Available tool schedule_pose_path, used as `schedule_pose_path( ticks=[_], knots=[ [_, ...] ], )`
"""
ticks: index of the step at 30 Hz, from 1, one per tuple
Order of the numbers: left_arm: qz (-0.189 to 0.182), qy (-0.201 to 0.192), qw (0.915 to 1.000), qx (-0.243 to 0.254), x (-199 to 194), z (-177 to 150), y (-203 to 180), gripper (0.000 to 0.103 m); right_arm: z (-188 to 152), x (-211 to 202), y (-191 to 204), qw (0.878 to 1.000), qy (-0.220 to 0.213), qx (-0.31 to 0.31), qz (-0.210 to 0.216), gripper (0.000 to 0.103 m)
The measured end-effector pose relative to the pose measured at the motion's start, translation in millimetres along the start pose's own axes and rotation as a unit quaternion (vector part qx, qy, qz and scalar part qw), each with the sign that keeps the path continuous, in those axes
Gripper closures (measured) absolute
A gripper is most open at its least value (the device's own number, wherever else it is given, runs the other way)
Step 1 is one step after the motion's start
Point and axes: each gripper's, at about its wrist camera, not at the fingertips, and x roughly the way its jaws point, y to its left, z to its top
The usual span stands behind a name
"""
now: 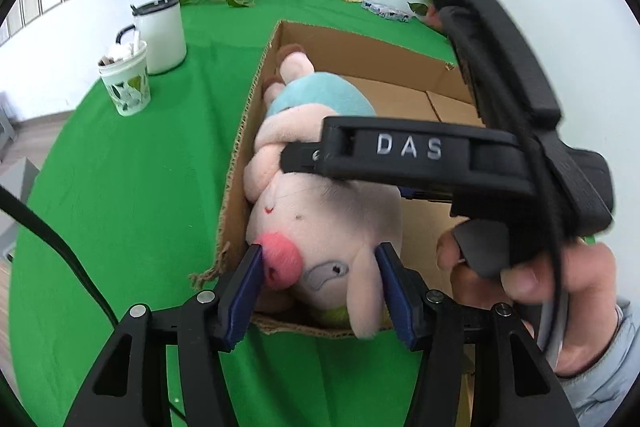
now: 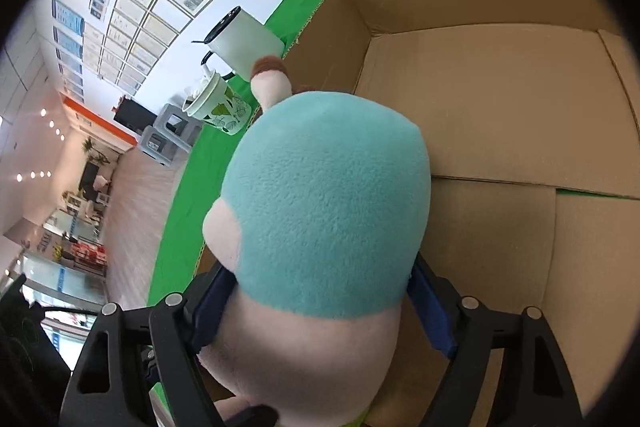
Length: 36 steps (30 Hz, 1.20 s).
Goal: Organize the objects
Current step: 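Carry the plush pig with the right tool over the large box, then lower the plush pig into the large box and open the right tool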
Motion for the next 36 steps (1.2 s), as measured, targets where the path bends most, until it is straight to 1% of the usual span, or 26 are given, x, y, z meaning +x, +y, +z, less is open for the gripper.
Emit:
schedule_pose_path(
  ticks=[3,6,8,9,10,11,13,15,16,18,19,21,23,24,25,26,27,29,31,33,34,36],
  knots=[
    [0.020,-0.017,0.9996,0.006,-13,-3,1,0.048,0,-6,-8,1.000,-0.002,0.018,0.016,0.021],
    [0.007,-0.037,0.9993,-0.006,-26,-2,10,0.047,-2,-22,-12,0.999,-0.011,0.038,0.031,0.020],
    [0.021,-0.055,0.9981,-0.015,-35,-2,17,0.044,-3,-35,-9,0.999,-0.018,0.035,0.035,0.020],
    [0.019,-0.064,0.9976,-0.020,-39,-1,20,0.042,-4,-43,-9,0.999,-0.020,0.033,0.038,0.020],
    [0.008,-0.069,0.9972,-0.027,-41,0,27,0.041,-5,-52,-11,0.998,-0.022,0.031,0.043,0.020],
    [-0.003,-0.069,0.9969,-0.037,-40,2,33,0.039,-6,-56,-12,0.998,-0.024,0.032,0.046,0.020],
    [-0.015,-0.060,0.9968,-0.051,-37,5,40,0.039,-7,-59,-14,0.999,-0.020,0.030,0.041,0.020],
    [-0.022,-0.053,0.9968,-0.055,-32,6,44,0.039,-8,-48,-13,1.000,0.000,0.022,0.020,0.020],
    [-0.034,-0.045,0.9969,-0.054,-29,5,44,0.039,-8,-41,-12,1.000,0.006,0.019,0.014,0.020],
    [-0.060,-0.034,0.9963,-0.051,-24,2,43,0.039,-7,-30,-9,1.000,0.010,0.014,0.017,0.021],
    [-0.065,-0.036,0.9962,-0.045,-23,1,41,0.039,-5,-23,-6,0.999,0.016,0.012,0.025,0.021],
    [-0.059,-0.048,0.9967,-0.027,-26,1,35,0.038,0,-11,-2,0.999,0.025,0.014,0.039,0.020],
    [-0.051,-0.046,0.9975,-0.017,-24,3,28,0.038,1,-4,2,0.999,0.022,0.012,0.024,0.015],
    [-0.044,-0.041,0.9981,-0.013,-21,4,27,0.038,1,-2,3,0.999,0.023,0.012,0.025,0.013],
    [-0.037,-0.029,0.9987,-0.018,-16,5,28,0.039,1,-1,2,0.999,0.023,0.013,0.026,0.013],
    [-0.030,-0.018,0.9989,-0.032,-11,7,30,0.042,0,-3,0,0.999,0.021,0.015,0.028,0.013],
    [-0.029,-0.008,0.9983,-0.049,-5,11,36,0.043,-1,-4,-3,0.999,0.022,0.020,0.034,0.013],
    [-0.046,-0.002,0.9960,-0.076,3,10,45,0.042,0,-9,-5,0.998,0.025,0.026,0.046,0.013],
    [-0.047,-0.004,0.9960,-0.075,1,7,45,0.043,-1,-21,-7,0.998,0.021,0.023,0.058,0.013],
    [-0.050,-0.005,0.9965,-0.067,-2,3,43,0.052,-2,-34,-3,0.998,0.014,0.013,0.060,0.013],
    [-0.052,-0.003,0.9965,-0.066,-3,2,41,0.053,-4,-39,-3,0.998,0.014,0.010,0.053,0.013],
    [-0.046,-0.003,0.9970,-0.062,-6,1,37,0.055,-8,-34,2,0.999,0.033,0.005,0.035,0.013]
  ],
)
